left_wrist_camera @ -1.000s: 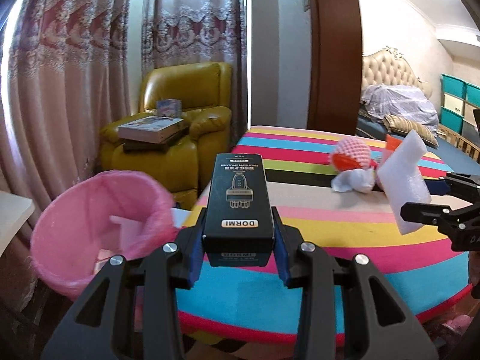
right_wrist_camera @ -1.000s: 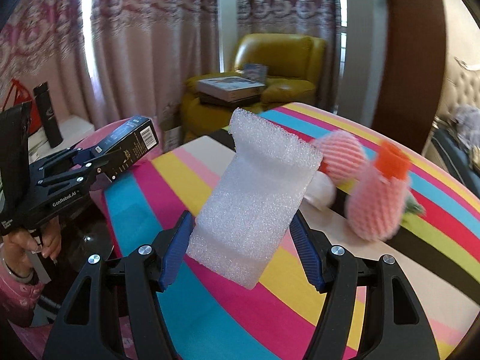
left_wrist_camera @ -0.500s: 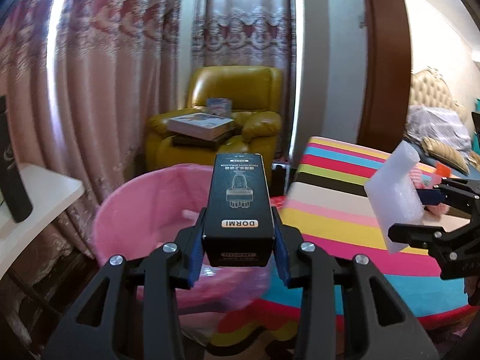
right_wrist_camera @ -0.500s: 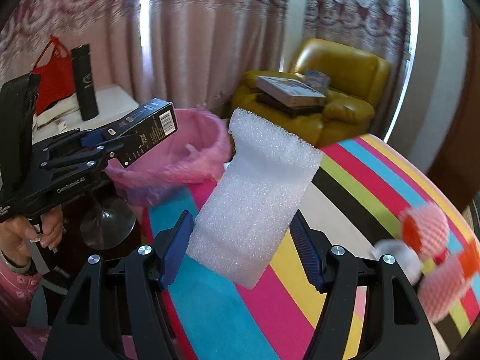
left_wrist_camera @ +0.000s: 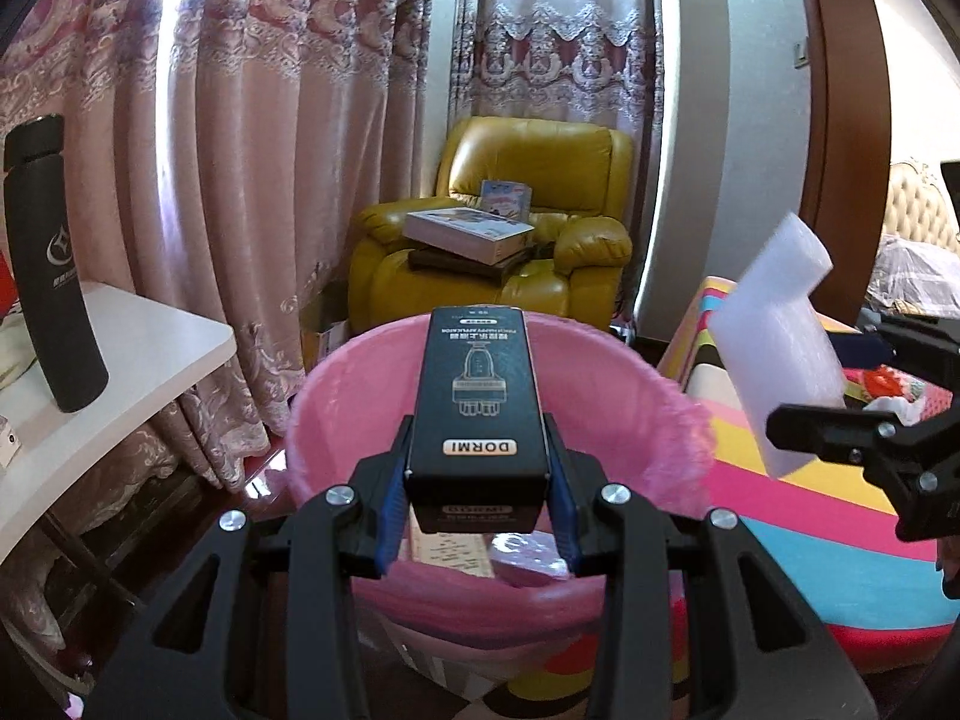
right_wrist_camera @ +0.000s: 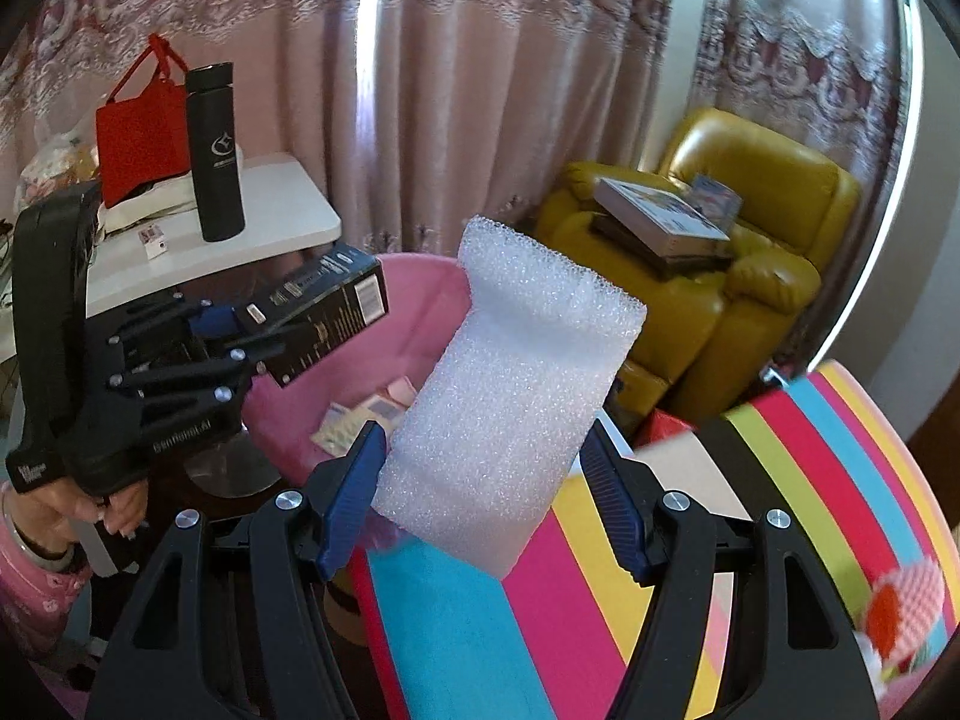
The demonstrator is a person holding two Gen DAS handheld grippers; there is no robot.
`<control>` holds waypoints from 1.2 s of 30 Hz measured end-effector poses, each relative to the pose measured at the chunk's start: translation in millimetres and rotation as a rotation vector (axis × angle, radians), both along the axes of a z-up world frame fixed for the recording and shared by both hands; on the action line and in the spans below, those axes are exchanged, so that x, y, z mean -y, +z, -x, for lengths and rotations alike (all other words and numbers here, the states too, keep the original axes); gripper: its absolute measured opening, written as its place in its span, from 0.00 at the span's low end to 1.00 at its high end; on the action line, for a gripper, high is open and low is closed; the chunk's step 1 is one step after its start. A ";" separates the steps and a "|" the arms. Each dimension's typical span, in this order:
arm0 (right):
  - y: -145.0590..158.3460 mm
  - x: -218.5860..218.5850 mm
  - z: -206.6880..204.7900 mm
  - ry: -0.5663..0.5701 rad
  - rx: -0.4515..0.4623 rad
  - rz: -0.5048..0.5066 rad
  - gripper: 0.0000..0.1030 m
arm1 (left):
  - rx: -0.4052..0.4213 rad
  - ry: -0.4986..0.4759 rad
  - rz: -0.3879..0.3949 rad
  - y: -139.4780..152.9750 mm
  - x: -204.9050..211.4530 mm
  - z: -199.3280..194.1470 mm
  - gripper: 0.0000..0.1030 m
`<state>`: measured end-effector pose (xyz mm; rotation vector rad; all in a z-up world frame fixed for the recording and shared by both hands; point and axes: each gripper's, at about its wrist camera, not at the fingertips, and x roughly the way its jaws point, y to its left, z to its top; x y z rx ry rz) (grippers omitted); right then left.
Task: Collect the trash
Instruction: 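Open both tools over the pink wastebasket to drop black box and foam sheet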
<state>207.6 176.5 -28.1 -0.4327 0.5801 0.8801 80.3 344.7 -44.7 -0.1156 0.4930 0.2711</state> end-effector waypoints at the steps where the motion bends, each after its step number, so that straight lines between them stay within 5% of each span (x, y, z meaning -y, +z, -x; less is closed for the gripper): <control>1: -0.3 -7.0 -2.1 0.008 0.002 0.003 0.62 | -0.001 0.008 0.001 -1.2 -3.8 -0.4 0.37; 9: -7.0 -40.6 -21.7 0.048 0.016 0.008 0.63 | -0.008 0.040 0.044 -10.7 -32.4 -10.8 0.38; 11: -9.3 -45.9 -27.9 0.078 -0.007 0.002 0.70 | -0.004 0.048 0.037 -10.9 -36.9 -12.9 0.39; 12: -9.9 -46.0 -29.9 0.070 0.001 0.005 0.82 | -0.003 0.055 0.036 -10.7 -37.5 -13.0 0.46; 15: -5.4 -33.5 -30.7 0.050 0.004 -0.041 0.84 | 0.025 0.101 0.036 -8.1 -40.1 -6.8 0.72; 22: 11.8 31.5 -10.5 -0.023 0.038 -0.108 0.84 | 0.057 0.123 -0.001 0.8 -21.1 11.7 0.91; 28: 11.4 106.3 14.5 -0.139 0.097 -0.108 0.84 | 0.077 -0.012 0.064 7.7 36.1 -0.1 0.95; 36: -3.6 229.4 10.2 -0.419 0.055 -0.136 0.84 | 0.014 -0.252 0.020 -3.6 171.6 -50.2 0.95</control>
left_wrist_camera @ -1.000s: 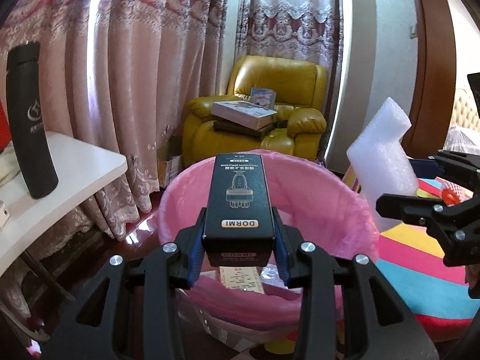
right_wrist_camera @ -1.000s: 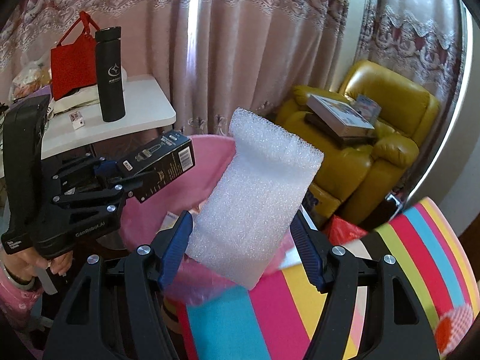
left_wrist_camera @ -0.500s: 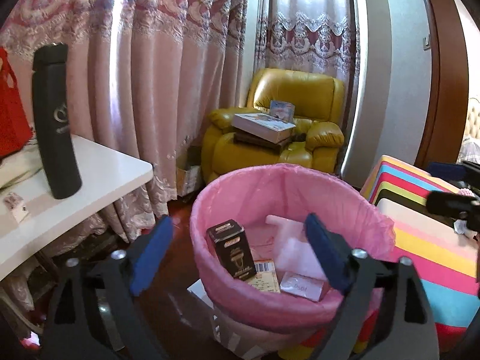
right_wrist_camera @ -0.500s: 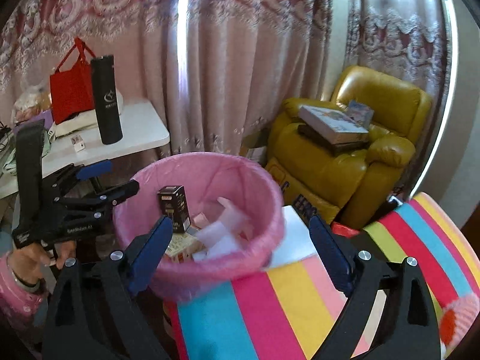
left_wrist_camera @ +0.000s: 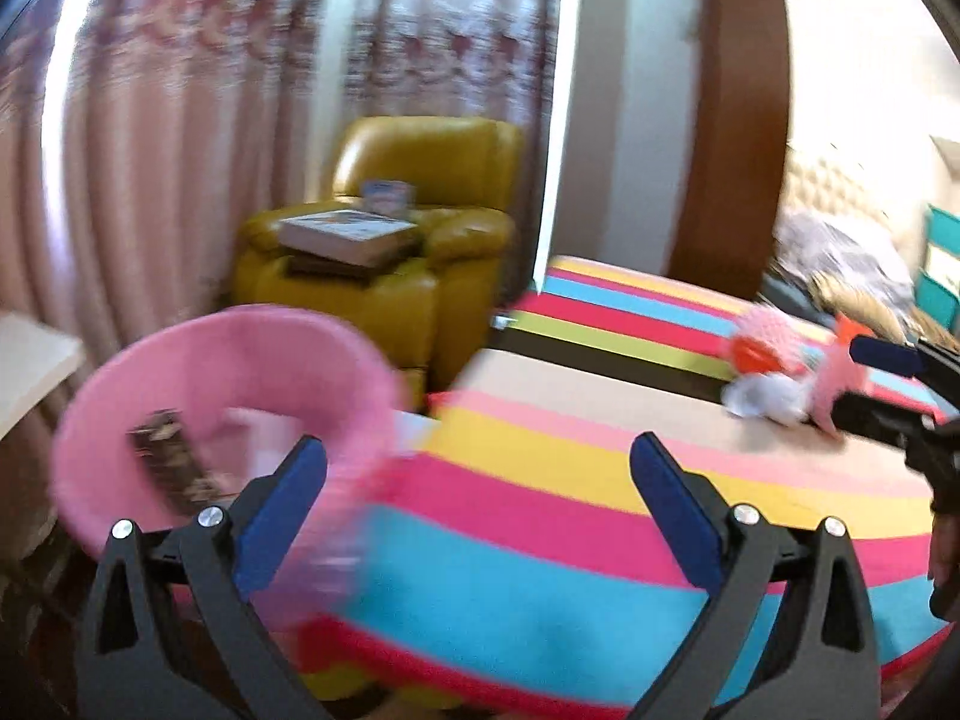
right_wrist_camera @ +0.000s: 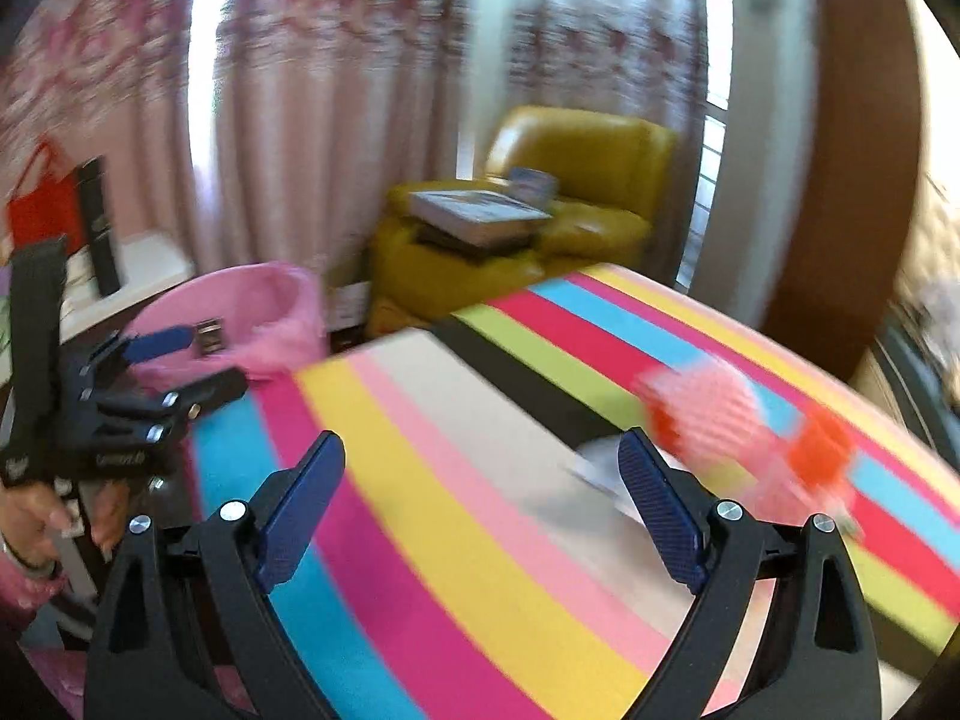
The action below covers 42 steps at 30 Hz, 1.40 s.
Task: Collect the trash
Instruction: 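Open both tools over the pink wastebasket to drop black box and foam sheet, then grasp the white tissue with the left tool while the right tool grasps the tall orange-and-white foam net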
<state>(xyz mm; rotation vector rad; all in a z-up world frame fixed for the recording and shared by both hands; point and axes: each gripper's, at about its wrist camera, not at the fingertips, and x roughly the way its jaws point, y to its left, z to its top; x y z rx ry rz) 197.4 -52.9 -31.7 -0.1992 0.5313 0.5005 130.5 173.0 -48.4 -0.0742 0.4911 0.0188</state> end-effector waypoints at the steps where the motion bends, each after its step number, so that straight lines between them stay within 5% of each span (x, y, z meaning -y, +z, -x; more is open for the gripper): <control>1: -1.6 17.2 -1.8 -0.039 -0.009 -0.021 0.84 | -0.003 -0.018 -0.002 -2.1 12.4 -4.0 0.95; 10: -23.7 117.3 -27.6 -0.325 -0.099 -0.083 0.84 | -0.013 -0.169 -0.037 -20.9 113.6 -39.1 0.95; 22: -51.1 114.5 -74.5 -0.389 -0.181 0.005 0.84 | -0.012 -0.151 -0.165 -33.3 123.7 -47.8 0.95; 23: -52.0 113.4 -75.2 -0.386 -0.184 0.014 0.81 | -0.016 -0.155 -0.167 -33.2 124.0 -47.7 0.95; 24: -52.2 112.4 -75.2 -0.378 -0.186 0.013 0.61 | -0.021 -0.154 -0.171 -33.7 124.4 -48.5 0.95; 25: -52.1 112.5 -74.2 -0.367 -0.187 0.009 0.51 | -0.023 -0.153 -0.171 -33.5 123.9 -48.0 0.95; 27: -50.4 113.9 -68.0 -0.366 -0.177 0.014 0.40 | -0.028 -0.155 -0.165 -33.8 122.9 -48.7 0.95; 37: -39.2 162.3 1.0 -0.397 -0.132 -0.044 0.35 | -0.077 -0.158 -0.185 -35.2 124.2 -53.2 0.95; 42: -46.5 193.0 18.2 -0.475 -0.144 -0.059 0.35 | -0.191 -0.184 -0.107 -37.0 122.9 -67.8 0.95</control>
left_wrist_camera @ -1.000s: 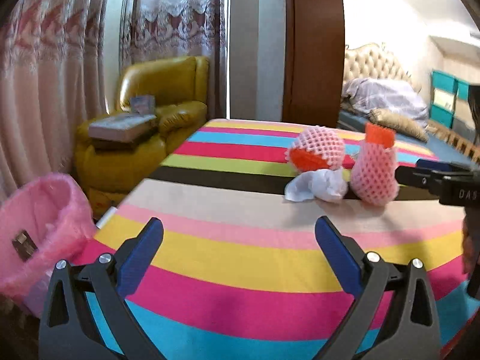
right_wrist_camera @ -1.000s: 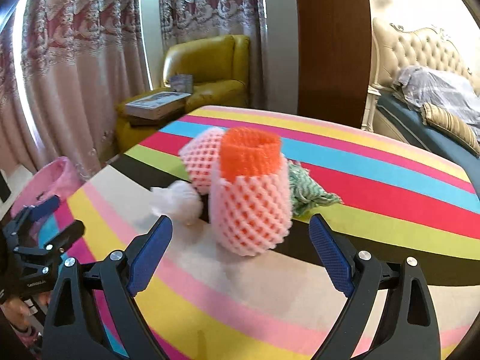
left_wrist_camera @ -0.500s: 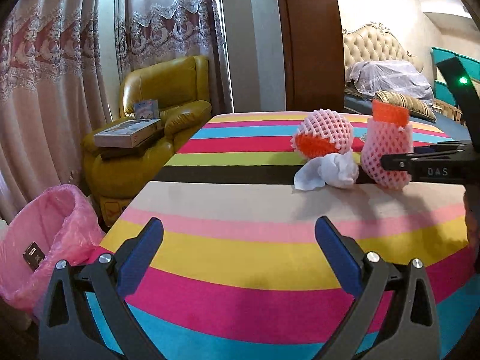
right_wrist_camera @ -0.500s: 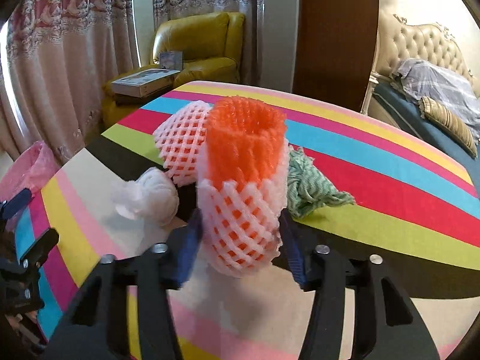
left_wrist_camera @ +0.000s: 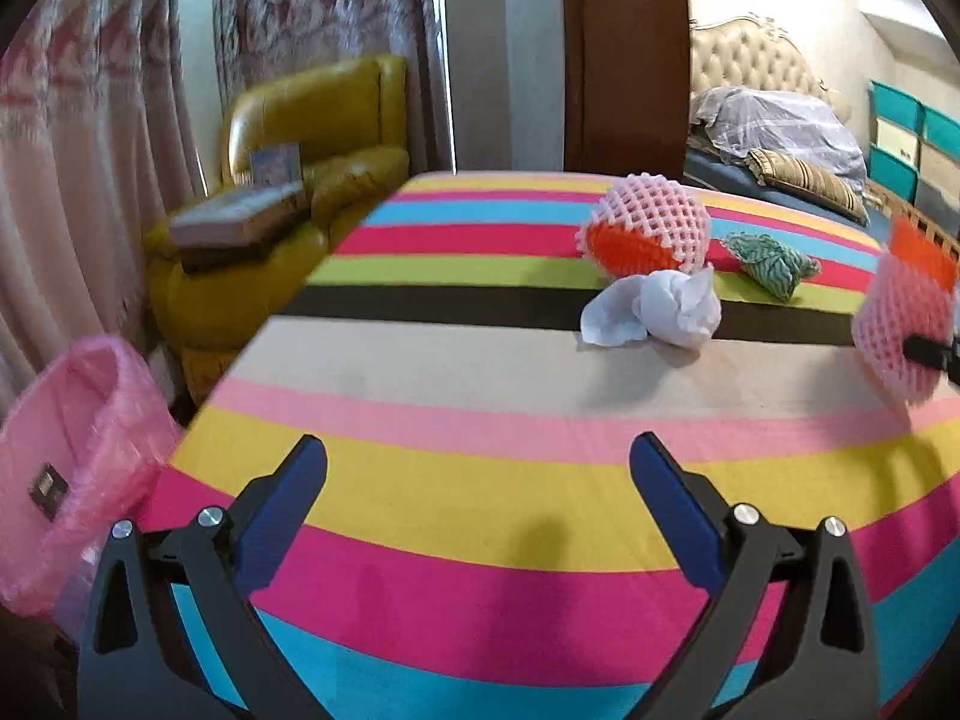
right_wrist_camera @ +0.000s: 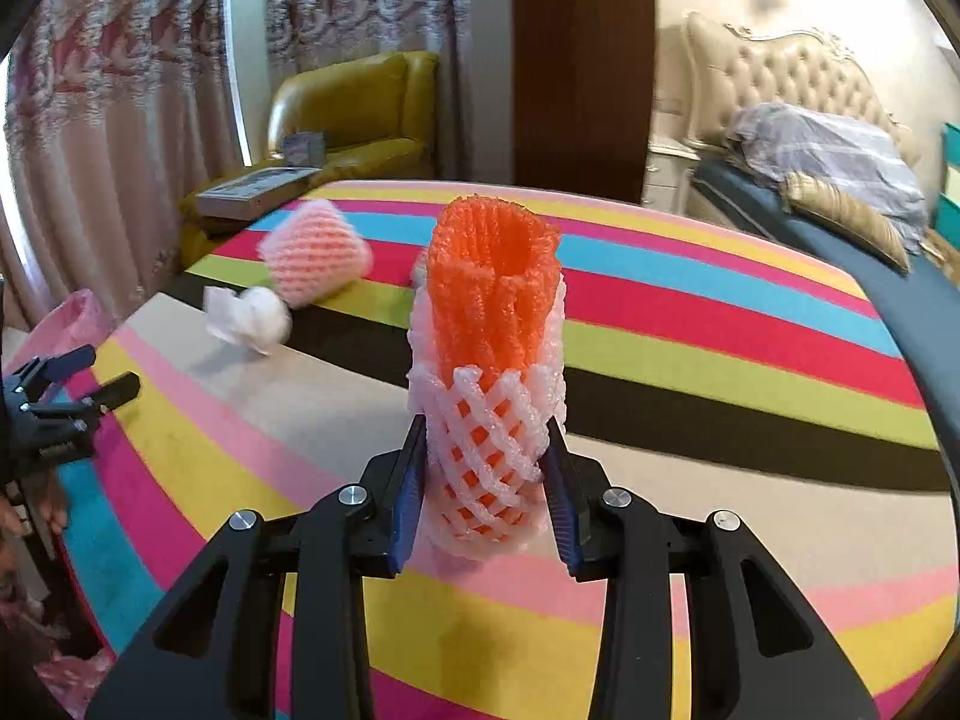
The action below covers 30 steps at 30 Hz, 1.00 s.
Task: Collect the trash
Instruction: 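Grasp the white tissue with the left tool while the right tool grasps the tall orange-and-white foam net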
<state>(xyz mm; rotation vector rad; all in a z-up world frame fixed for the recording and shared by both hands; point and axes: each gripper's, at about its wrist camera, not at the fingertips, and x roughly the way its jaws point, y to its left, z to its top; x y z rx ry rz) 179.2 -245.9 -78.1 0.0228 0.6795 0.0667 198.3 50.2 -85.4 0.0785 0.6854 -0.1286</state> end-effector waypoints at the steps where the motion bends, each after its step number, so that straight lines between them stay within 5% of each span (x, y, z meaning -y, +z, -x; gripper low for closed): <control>1: 1.0 4.1 1.3 -0.014 0.009 -0.009 0.35 | -0.028 -0.016 0.033 0.5 0.9 -2.3 0.95; 5: 1.2 13.3 2.3 -0.068 0.016 -0.014 0.35 | -0.064 -0.027 0.086 7.2 18.3 -5.8 0.95; 16: 5.4 9.2 7.1 -0.061 0.052 0.013 0.35 | -0.092 -0.066 -0.008 5.9 98.0 -50.6 0.94; 22: 5.6 13.0 7.4 -0.056 0.048 -0.007 0.35 | -0.115 -0.041 -0.045 4.6 112.7 -80.2 0.86; 26: 6.3 12.7 7.7 -0.052 0.049 -0.003 0.35 | -0.195 -0.063 -0.018 -5.1 113.3 -96.6 0.59; 27: 6.3 13.0 7.7 -0.051 0.049 -0.005 0.35 | -0.185 -0.063 -0.006 -3.1 110.7 -95.0 0.38; 28: 6.4 13.3 7.8 -0.051 0.050 -0.006 0.35 | -0.181 -0.065 -0.009 -1.7 109.4 -93.9 0.31; 30: 6.0 14.0 8.0 -0.050 0.049 -0.009 0.35 | -0.155 -0.091 0.008 3.5 103.8 -81.1 0.30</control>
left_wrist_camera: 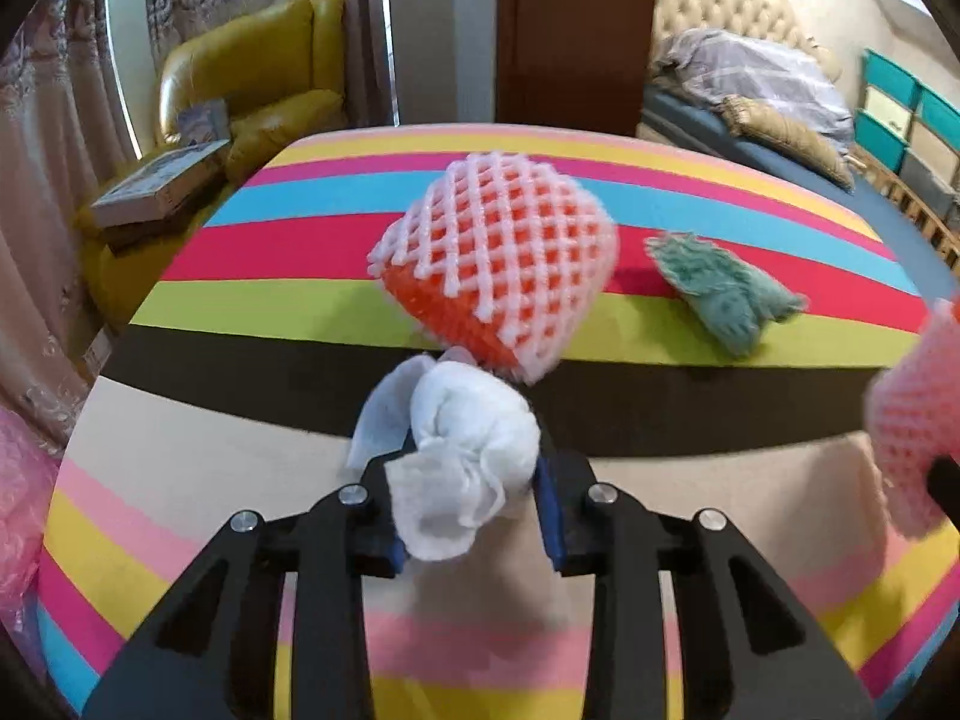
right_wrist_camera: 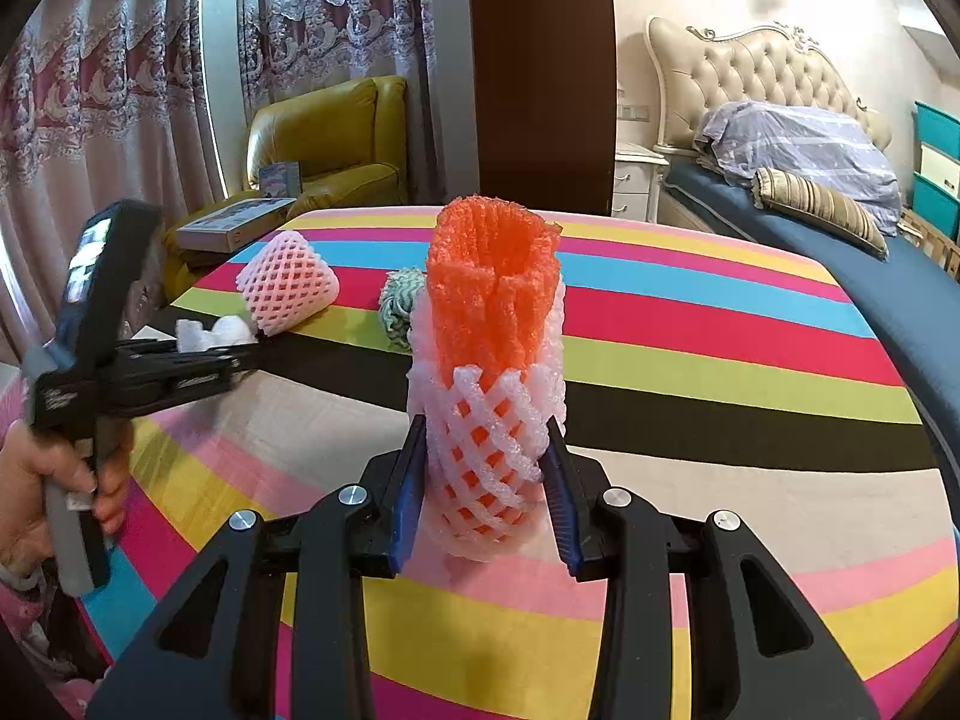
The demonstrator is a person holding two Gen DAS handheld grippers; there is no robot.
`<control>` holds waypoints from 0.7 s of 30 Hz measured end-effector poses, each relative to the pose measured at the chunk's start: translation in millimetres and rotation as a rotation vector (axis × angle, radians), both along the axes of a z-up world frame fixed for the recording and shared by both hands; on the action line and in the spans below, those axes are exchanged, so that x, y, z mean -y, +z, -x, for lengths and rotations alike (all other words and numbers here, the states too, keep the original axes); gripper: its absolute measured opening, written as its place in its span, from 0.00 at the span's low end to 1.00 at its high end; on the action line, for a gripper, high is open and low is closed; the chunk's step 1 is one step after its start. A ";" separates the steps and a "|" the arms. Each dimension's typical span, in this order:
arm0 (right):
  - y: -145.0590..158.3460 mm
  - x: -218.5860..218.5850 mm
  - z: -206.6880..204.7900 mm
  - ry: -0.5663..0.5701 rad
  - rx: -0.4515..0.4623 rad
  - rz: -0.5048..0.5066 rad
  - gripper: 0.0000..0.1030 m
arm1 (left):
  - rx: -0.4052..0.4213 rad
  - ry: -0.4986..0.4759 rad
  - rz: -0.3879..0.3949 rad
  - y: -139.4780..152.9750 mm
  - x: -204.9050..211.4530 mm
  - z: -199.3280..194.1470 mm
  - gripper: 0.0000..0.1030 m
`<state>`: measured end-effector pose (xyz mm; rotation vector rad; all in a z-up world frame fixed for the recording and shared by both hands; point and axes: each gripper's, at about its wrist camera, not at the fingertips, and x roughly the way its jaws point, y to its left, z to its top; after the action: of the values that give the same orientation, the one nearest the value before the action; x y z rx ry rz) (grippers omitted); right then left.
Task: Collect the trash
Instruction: 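Grasp the white tissue with the left tool while the right tool grasps the tall orange-and-white foam net, then carry the tissue and tall foam net toward the pink wastebasket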
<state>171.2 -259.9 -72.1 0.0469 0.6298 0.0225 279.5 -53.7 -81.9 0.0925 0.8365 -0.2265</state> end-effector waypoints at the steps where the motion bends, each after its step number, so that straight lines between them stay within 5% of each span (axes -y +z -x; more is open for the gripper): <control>1: -0.2 0.2 -0.3 0.002 -0.002 -0.002 0.35 | 0.014 -0.006 0.009 1.3 -2.4 6.7 0.30; 11: 0.2 0.3 -0.5 0.010 -0.006 0.003 0.35 | 0.173 -0.022 0.036 7.6 -42.0 89.2 0.29; 21: -0.1 -1.0 -2.4 0.004 -0.017 0.011 0.35 | 0.246 -0.036 0.053 2.2 -49.4 111.3 0.30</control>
<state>173.6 -259.0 -72.2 0.0357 0.6465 0.0226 168.1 -4.2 -79.7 0.0841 0.5838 -0.2649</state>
